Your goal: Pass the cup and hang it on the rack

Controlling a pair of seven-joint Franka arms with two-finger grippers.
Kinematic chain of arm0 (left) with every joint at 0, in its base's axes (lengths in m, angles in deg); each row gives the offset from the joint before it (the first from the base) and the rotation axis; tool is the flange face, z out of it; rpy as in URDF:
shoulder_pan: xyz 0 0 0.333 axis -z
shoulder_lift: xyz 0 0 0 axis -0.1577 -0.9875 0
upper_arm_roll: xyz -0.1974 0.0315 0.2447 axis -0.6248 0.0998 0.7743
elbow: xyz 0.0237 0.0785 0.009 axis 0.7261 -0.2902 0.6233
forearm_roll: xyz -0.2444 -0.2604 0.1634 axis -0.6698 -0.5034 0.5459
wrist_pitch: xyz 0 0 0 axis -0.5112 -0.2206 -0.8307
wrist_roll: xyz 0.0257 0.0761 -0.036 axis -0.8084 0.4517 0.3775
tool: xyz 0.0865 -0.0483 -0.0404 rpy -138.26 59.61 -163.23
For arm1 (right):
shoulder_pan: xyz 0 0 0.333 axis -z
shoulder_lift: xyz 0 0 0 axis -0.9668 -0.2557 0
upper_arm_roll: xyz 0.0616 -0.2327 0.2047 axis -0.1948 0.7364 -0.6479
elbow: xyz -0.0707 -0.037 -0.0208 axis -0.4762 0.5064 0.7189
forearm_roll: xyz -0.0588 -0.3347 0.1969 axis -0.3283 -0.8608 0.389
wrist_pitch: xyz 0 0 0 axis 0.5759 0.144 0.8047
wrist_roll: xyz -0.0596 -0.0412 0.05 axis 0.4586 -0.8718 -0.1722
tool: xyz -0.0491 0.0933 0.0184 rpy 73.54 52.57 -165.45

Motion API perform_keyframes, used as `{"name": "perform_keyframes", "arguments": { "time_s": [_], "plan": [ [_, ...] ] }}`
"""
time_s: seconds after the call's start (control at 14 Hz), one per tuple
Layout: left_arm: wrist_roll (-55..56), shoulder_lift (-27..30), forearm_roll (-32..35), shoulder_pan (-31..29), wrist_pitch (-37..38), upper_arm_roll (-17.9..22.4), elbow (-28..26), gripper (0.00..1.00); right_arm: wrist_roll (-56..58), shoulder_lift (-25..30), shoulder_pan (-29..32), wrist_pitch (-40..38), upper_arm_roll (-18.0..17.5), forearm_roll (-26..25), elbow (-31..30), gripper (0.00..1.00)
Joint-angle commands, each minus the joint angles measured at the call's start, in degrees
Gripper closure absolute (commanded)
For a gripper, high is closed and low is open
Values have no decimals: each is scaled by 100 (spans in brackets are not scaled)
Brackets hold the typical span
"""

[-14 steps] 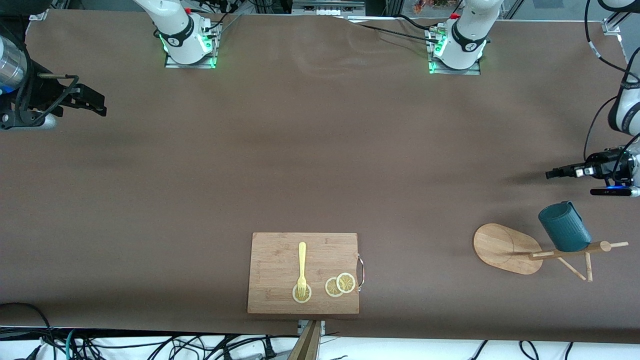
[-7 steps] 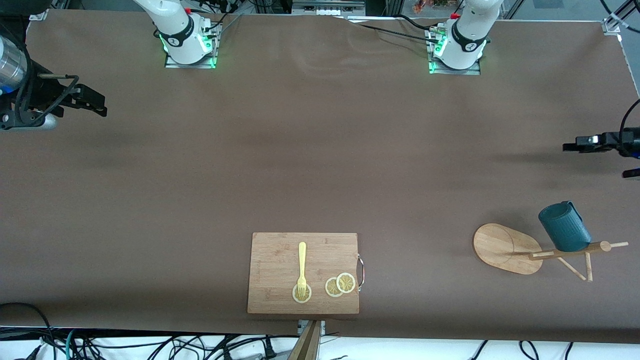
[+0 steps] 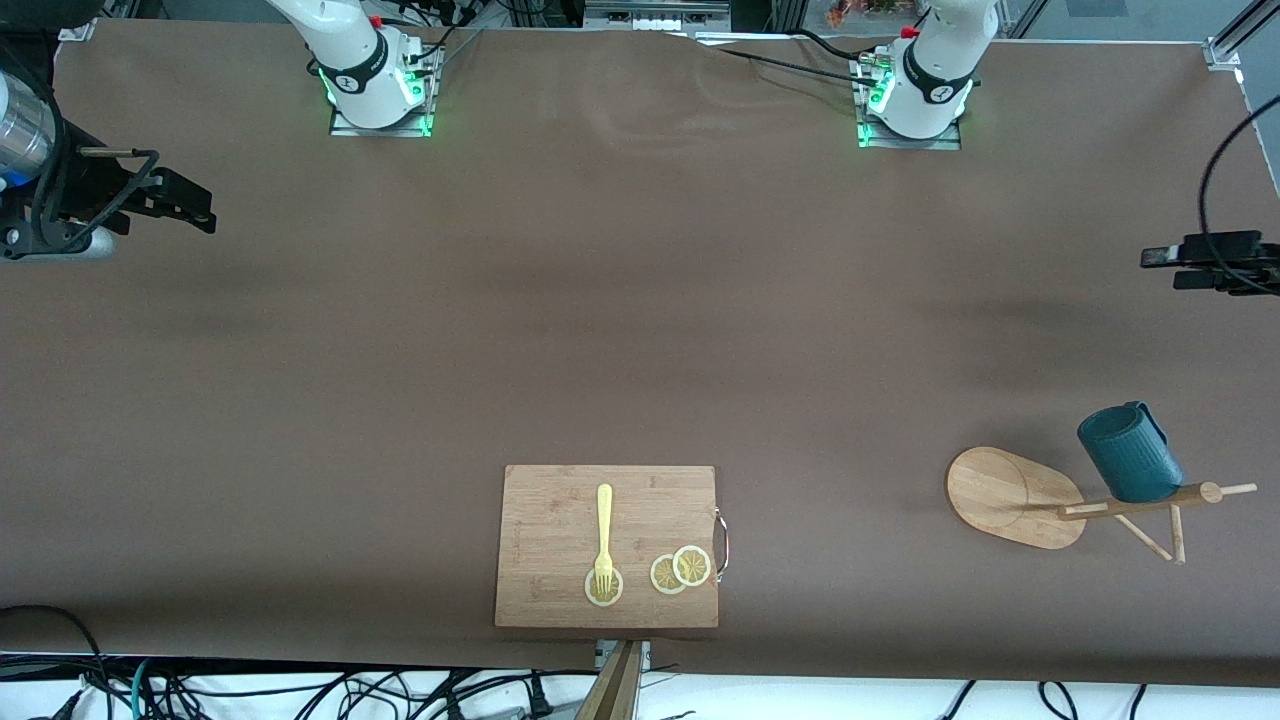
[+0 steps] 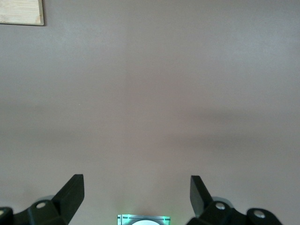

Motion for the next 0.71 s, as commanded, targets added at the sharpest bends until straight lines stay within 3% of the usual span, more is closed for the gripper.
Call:
{"name": "perform_keyframes", "arguments": {
  "time_s": [0.0,0.36,0.64],
  "plan": [
    [26,223,812,628,-527,107,95,0,47,-46,67,80,-17,74,121,0],
    [35,662,1781,1324,-1188,99,95,0,20,-37,49,54,-17,74,121,0],
    [374,1049,1817,1657,-1075,142,-1,0,20,-46,58,89,-17,74,121,0]
  ]
}}
